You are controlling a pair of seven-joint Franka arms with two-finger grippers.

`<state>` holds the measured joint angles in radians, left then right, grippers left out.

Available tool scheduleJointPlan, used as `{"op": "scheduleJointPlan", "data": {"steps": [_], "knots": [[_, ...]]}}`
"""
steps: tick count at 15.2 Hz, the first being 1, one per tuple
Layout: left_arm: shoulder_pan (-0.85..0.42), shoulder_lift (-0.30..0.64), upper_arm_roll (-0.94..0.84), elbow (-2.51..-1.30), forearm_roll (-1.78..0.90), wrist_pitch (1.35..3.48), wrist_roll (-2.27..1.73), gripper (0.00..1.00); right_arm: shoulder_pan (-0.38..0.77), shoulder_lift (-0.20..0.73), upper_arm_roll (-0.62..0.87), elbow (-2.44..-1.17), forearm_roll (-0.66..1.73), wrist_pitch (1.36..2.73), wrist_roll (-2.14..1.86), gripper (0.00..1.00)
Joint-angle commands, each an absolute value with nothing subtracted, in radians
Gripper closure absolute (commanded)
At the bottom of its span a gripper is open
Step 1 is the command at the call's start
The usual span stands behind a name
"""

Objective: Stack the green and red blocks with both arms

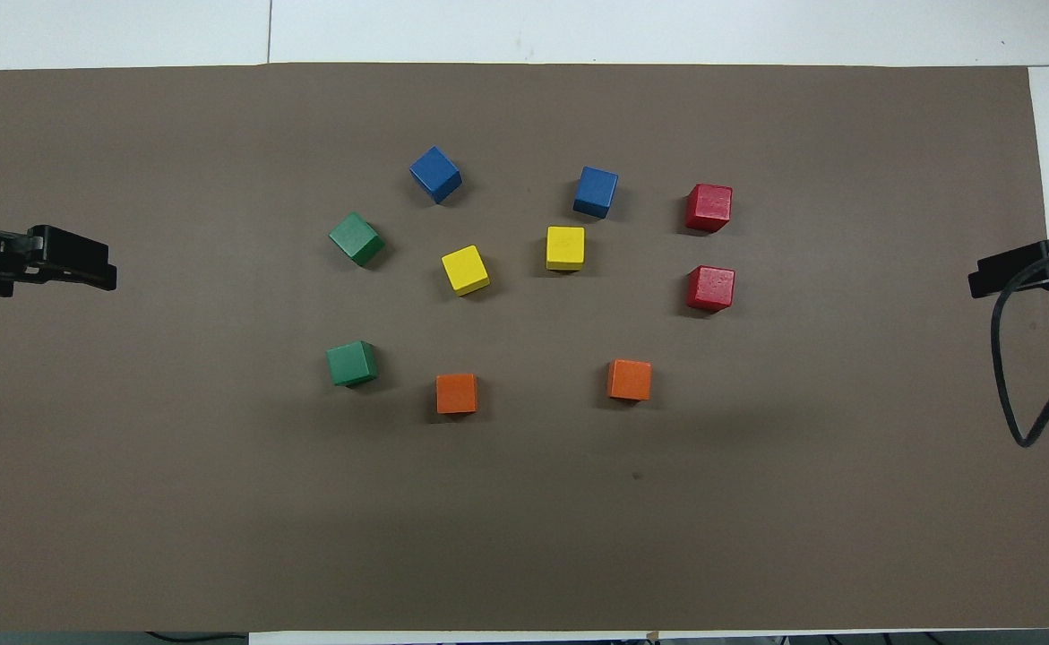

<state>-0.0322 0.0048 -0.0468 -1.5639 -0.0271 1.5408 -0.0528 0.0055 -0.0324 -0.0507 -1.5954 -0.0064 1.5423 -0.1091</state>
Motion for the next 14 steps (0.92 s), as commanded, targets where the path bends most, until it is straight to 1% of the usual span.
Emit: {"op": "scheduleJointPlan", "data": {"steps": [1,8,11,14], "knots": [[-0.017,0.002,-0.055,-1.575,-0.025,1.559,-0.035,0.00,0.002,-0.060,-0.049,-1.626,-0.009,1.560,-0.107,0.00],[-0.015,0.002,-0.048,-1.574,-0.023,1.557,-0.038,0.00,-0.002,-0.060,-0.049,-1.625,-0.009,1.560,-0.109,0.00],[-0.023,-0.015,-0.054,-1.627,-0.023,1.604,-0.100,0.00,-0.008,-0.060,-0.057,-1.624,0.001,1.560,-0.117,0.00],[-0.060,0.009,-0.055,-1.670,-0.025,1.660,-0.109,0.00,-0.003,-0.066,-0.055,-1.631,0.005,1.555,-0.118,0.00]]}}
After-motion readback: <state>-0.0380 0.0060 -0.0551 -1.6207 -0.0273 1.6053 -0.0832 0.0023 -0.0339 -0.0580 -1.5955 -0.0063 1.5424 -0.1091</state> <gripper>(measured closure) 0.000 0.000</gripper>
